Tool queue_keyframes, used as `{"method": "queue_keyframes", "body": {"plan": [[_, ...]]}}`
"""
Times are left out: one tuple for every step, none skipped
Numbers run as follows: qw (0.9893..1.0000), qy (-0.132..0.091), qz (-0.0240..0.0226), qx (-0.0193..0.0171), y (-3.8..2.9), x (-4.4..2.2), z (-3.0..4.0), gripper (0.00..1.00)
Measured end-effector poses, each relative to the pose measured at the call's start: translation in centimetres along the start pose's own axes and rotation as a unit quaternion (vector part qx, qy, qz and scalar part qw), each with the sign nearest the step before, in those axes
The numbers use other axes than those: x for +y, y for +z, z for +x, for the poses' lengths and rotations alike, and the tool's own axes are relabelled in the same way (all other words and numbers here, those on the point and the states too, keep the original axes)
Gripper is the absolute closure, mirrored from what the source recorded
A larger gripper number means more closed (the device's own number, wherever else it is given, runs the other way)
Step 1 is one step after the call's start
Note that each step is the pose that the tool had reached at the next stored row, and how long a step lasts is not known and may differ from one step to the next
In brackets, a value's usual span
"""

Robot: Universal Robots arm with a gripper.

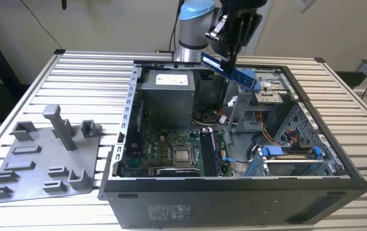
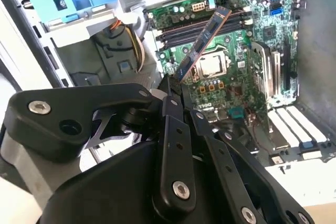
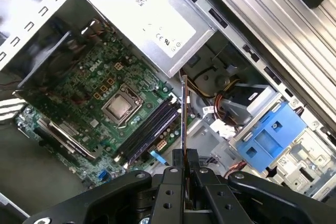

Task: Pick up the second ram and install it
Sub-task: 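Insert the second ram into the second slot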

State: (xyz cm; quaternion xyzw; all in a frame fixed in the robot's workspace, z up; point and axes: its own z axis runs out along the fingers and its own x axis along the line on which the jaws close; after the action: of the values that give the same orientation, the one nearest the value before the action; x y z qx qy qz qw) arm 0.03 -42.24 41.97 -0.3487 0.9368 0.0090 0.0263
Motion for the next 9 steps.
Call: {"method": "queue_keyframes", "body": {"plan": [[1.0000,0.007,0.0004,0.0001,0.01,0.00,0.00,0.86],[0.9999,0.014,0.0008,0.0001,0.04,0.00,0.00,0.86],[0.9998,0.021,0.0012,0.0001,0.06,0.00,0.00,0.86],[0.9996,0.029,0.0017,0.0001,0.09,0.00,0.01,0.86],[0.9993,0.036,0.0021,0.0001,0.12,0.00,0.01,0.86],[0.9991,0.043,0.0025,0.0002,0.14,0.00,0.01,0.86],[0.9987,0.050,0.0029,0.0002,0.16,0.00,0.01,0.86],[0.9984,0.057,0.0033,0.0002,0.19,0.00,0.01,0.86],[0.9980,0.064,0.0037,0.0002,0.22,0.00,0.01,0.86]]}}
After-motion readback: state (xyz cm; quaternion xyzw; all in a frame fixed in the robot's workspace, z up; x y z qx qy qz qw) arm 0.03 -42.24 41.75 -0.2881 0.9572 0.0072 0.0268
